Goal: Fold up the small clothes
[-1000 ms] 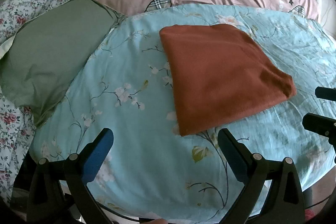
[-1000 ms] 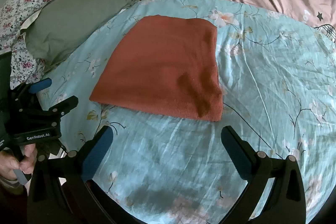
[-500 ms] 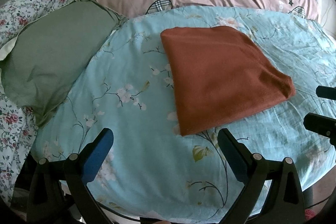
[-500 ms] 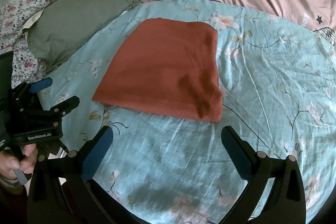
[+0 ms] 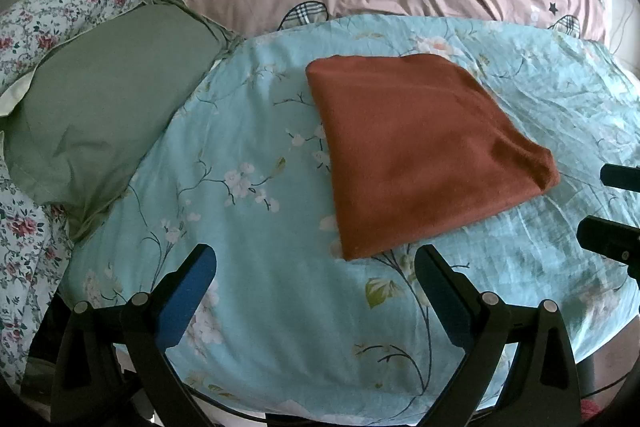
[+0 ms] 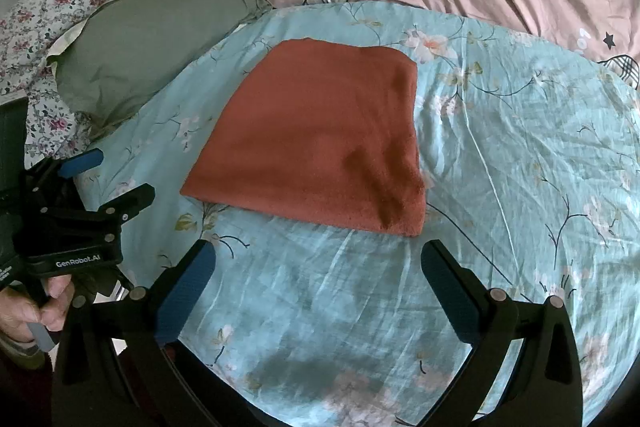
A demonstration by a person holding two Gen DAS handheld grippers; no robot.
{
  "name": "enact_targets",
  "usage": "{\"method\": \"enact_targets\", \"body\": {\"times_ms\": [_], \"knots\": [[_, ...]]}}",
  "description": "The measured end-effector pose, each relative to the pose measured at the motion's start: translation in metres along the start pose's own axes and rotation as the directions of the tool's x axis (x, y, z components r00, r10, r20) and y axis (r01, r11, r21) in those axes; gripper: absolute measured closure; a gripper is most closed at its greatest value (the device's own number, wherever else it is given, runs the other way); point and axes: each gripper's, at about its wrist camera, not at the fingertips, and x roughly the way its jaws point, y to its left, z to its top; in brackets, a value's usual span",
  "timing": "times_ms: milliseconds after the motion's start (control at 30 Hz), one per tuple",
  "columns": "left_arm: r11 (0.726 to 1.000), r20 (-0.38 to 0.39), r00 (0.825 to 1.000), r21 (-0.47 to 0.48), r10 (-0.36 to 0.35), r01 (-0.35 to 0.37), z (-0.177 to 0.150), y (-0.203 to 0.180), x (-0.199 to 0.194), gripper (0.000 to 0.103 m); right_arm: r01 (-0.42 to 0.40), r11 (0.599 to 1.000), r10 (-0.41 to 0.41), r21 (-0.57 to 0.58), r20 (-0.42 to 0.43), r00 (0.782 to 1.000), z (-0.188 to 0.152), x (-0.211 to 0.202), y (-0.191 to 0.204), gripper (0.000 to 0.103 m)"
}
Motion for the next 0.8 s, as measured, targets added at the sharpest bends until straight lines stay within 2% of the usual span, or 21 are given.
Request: {"method": "enact_targets", "body": {"times_ms": [800], "knots": [[1.0, 0.002, 1.0, 0.006, -0.003, 0.003, 0.0031, -0.0014, 0.0008, 0.003, -0.009, 1.0, 0.009, -0.013, -0.005, 1.0, 0.0044, 0.0051, 0.0062, 0.001]]}}
